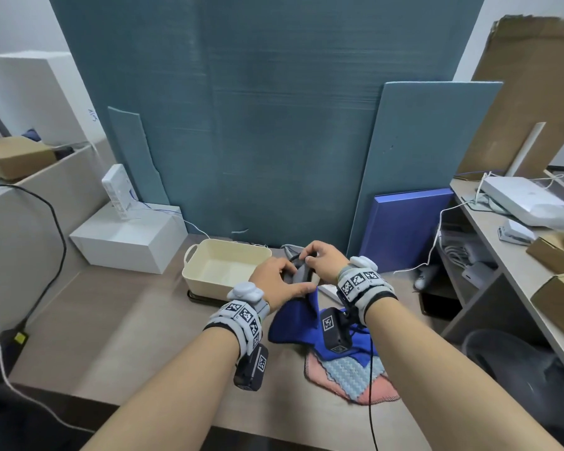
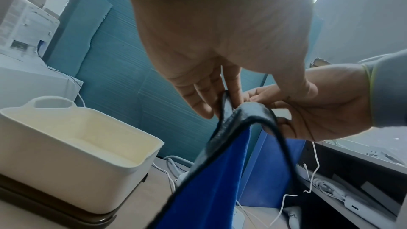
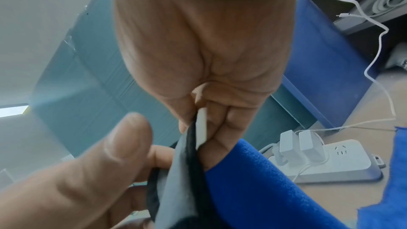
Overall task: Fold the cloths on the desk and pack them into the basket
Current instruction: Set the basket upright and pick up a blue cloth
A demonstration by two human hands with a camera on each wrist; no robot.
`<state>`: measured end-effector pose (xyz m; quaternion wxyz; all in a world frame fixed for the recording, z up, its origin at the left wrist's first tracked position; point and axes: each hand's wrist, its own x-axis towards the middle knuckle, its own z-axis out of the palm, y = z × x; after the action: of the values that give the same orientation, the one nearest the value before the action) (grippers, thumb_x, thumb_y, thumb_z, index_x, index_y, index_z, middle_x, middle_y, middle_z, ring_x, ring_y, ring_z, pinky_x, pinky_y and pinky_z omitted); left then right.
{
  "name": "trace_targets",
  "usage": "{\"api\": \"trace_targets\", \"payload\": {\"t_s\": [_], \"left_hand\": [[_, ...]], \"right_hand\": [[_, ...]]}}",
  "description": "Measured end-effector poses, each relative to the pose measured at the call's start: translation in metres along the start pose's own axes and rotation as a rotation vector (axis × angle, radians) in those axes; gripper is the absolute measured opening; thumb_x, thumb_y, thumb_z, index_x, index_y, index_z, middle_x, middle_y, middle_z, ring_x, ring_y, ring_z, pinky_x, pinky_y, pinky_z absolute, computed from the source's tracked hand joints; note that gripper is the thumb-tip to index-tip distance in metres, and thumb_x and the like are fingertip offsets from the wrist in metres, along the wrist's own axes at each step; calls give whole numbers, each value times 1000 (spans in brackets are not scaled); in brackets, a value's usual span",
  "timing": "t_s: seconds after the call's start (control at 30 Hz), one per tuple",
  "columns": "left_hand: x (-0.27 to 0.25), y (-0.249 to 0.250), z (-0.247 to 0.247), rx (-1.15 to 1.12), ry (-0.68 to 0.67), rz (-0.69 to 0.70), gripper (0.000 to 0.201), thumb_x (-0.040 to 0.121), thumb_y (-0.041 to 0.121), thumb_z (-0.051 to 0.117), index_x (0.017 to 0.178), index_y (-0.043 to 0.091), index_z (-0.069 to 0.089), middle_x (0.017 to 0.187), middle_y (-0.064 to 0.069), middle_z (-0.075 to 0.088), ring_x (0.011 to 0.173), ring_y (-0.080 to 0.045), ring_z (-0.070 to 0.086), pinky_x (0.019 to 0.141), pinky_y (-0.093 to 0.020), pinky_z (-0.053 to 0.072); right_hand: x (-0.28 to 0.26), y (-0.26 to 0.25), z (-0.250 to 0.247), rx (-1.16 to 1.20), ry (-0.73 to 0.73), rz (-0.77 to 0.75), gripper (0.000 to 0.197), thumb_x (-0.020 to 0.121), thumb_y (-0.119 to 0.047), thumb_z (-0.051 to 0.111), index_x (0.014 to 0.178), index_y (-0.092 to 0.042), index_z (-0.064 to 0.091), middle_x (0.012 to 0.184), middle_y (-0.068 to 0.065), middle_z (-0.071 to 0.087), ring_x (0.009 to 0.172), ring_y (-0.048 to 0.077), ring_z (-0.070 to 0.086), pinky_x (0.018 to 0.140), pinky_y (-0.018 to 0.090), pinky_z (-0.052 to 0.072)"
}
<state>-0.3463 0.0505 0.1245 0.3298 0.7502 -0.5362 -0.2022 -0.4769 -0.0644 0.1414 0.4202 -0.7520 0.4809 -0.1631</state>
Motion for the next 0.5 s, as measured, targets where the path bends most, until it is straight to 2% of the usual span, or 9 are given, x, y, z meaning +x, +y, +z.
{"api": "trace_targets", "payload": {"t_s": [0.07,0.13,0.23,0.3,0.33,0.37,0.4,0.43,0.5], "left_hand": [[0,-2,-1,29,6,-9,60,49,73,79,91,32,66,94,11,60,82,-7,58,72,-30,50],[0,-5,-2,64,17,-5,58,50,71,80,92,34,65,94,12,59,81,-5,58,70,-28,49],[-1,-7,-5,120,35,-9,58,52,75,75,93,36,62,95,14,57,78,-4,59,68,-29,52],[-1,-7,-7,170,39,-9,56,55,75,72,93,36,61,97,15,56,79,-7,60,70,-31,53],[0,-7,-8,198,39,-6,50,60,70,72,94,36,61,98,14,56,80,-10,60,71,-32,53],[0,-8,-9,229,44,-3,40,67,62,70,95,35,61,101,13,57,82,-14,61,73,-33,53],[1,-9,-11,251,48,-2,30,74,54,66,96,34,62,103,10,59,84,-18,62,74,-35,54],[2,-10,-13,264,53,-1,21,78,47,62,95,34,63,104,9,61,85,-20,62,75,-37,55],[2,-13,-20,260,58,3,12,79,37,56,86,35,66,97,10,65,83,-20,63,75,-36,55]], "right_hand": [[-1,-3,2,106,-52,83,27,95,-1,47,83,-19,64,62,-2,50,49,11,47,48,26,46],[-8,-11,2,284,-133,164,27,99,4,40,87,-12,59,54,0,41,33,6,36,37,19,42],[-12,-15,2,413,-227,186,30,99,12,32,95,-6,56,38,-3,41,27,7,38,33,16,38],[-12,-16,4,444,-299,177,27,98,14,36,106,-2,56,43,0,48,31,8,45,37,21,48],[-12,-18,6,440,-329,172,25,99,13,39,110,-2,56,52,4,55,37,11,53,44,26,57],[-13,-20,7,424,-347,175,23,99,11,42,110,-2,57,64,9,63,46,14,63,55,31,64],[-14,-23,8,388,-352,176,20,100,9,44,104,-4,59,75,13,68,57,17,70,62,33,65],[-16,-24,8,339,-334,160,19,100,6,45,98,-8,59,82,14,71,67,20,74,64,34,65],[-16,-22,7,122,-227,54,16,97,-1,50,90,-14,57,81,9,75,72,24,76,67,37,64]]}}
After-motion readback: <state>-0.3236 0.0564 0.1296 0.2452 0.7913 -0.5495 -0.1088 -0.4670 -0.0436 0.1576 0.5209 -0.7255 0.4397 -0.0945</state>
